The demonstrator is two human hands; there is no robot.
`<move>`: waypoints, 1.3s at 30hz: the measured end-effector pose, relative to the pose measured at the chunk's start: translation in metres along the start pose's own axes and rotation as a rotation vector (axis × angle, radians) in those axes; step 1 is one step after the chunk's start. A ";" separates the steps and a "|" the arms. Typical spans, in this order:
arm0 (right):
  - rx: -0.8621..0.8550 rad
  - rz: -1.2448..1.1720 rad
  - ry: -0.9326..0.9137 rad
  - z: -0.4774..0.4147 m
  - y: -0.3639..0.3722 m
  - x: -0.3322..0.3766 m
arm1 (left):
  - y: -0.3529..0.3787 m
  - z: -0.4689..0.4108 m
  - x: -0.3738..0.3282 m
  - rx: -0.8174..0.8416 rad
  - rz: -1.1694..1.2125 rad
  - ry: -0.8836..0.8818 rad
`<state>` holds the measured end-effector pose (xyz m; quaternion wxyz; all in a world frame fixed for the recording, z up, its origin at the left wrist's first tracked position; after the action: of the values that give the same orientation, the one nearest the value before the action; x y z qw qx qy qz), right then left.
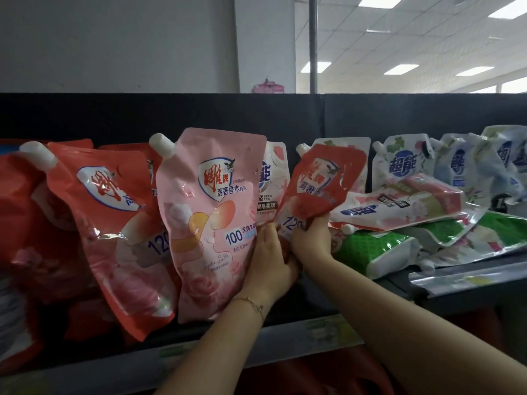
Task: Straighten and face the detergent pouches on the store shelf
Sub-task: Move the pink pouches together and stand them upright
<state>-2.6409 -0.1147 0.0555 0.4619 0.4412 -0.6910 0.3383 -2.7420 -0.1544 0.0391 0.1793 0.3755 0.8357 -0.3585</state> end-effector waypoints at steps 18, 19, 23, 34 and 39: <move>0.511 0.599 -0.481 0.021 -0.028 0.002 | -0.001 0.007 -0.006 -0.070 -0.112 0.183; 0.521 0.595 -0.484 0.023 -0.033 0.002 | -0.001 0.007 -0.006 -0.061 -0.114 0.183; 0.390 0.549 -0.497 0.034 -0.055 -0.008 | 0.000 0.008 -0.010 -0.031 -0.127 0.211; 0.151 0.697 -0.670 0.062 -0.089 -0.026 | -0.006 0.011 -0.021 -0.125 -0.207 0.300; 0.150 0.892 -0.705 0.067 -0.101 -0.024 | -0.005 0.014 -0.035 -0.074 -0.300 0.472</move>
<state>-2.5658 -0.2050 0.0162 -0.0163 0.2248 -0.8967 0.3809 -2.7223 -0.1846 0.0513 -0.0619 0.3137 0.9131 -0.2530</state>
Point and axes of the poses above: each hand's wrist, its own z-axis away from the middle knuckle, its own y-axis out of the palm, x = y × z, the point moved 4 cm from there along -z, towards the middle knuckle, and after that the axes turned 1 degree about -x, right-handed, at the moved point
